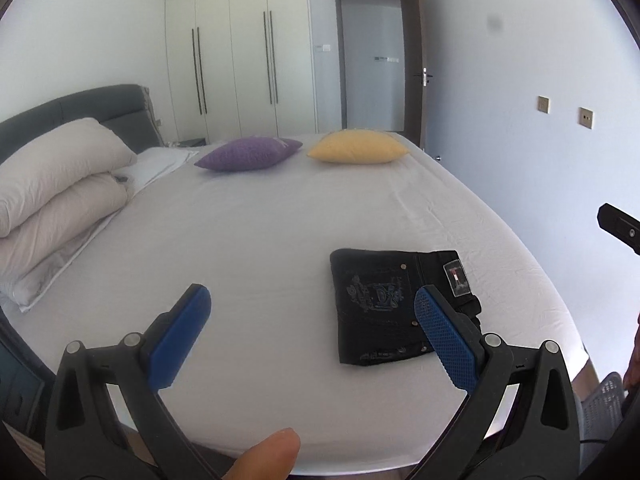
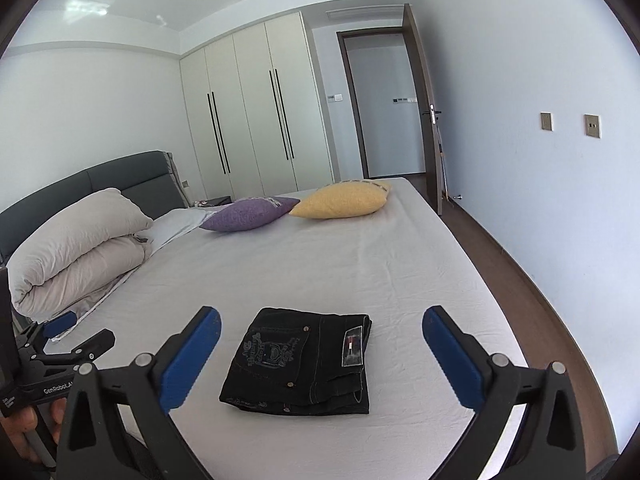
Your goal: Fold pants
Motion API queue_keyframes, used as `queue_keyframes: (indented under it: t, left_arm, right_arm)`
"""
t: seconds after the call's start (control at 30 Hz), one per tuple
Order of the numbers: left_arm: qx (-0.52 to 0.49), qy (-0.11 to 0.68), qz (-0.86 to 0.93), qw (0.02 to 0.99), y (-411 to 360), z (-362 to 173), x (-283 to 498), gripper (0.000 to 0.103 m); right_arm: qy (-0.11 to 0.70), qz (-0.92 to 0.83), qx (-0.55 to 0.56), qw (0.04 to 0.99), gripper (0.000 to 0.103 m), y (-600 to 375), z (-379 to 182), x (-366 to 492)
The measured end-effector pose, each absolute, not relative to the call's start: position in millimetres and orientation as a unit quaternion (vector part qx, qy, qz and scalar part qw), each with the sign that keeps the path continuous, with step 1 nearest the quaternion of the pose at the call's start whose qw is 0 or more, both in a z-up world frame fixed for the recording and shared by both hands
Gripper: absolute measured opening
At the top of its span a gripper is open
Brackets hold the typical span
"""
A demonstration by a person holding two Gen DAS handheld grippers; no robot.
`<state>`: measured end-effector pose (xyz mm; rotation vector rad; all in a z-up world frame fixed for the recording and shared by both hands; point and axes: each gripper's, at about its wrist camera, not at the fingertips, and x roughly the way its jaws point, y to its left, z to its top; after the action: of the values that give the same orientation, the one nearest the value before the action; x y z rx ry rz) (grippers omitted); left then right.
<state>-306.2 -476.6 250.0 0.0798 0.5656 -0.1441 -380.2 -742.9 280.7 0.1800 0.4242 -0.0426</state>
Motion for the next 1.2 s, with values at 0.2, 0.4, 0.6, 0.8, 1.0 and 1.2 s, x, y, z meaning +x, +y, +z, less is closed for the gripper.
queue_keyframes:
  t: [0.2, 0.4, 0.6, 0.8, 1.0, 1.2]
  left_arm:
    - [0.012, 0.334, -0.079, 0.939, -475.6, 244.0, -327.5, 0.103]
    - [0.006, 0.367, -0.085, 0.926, -486.4, 226.3, -329.6, 0.103]
    - [0.007, 0.383, -0.086, 0.920, -490.6, 212.5, -320.4, 0.103]
    - [0.008, 0.395, -0.086, 0.915, -490.3, 202.8, -308.7, 0.103]
    - [0.010, 0.403, -0.085, 0.911, -490.0, 196.4, -301.7, 0.103]
    - [0.012, 0.411, -0.085, 0.908, -489.1, 189.7, -296.5, 0.103]
  right_arm:
    - [0.260, -0.041, 0.078, 0.962, 0.103, -722.9, 279.4, -396.9]
    - [0.301, -0.049, 0.101, 0.947, 0.103, -710.4, 267.0, -399.3]
    - [0.325, -0.046, 0.097, 0.940, 0.103, -695.3, 255.4, -395.5]
    - [0.335, -0.045, 0.094, 0.937, 0.103, -690.0, 248.8, -392.8]
    - [0.343, -0.044, 0.095, 0.933, 0.103, -691.1, 243.9, -389.4]
    - [0.353, -0.043, 0.094, 0.930, 0.103, -694.2, 239.8, -381.9]
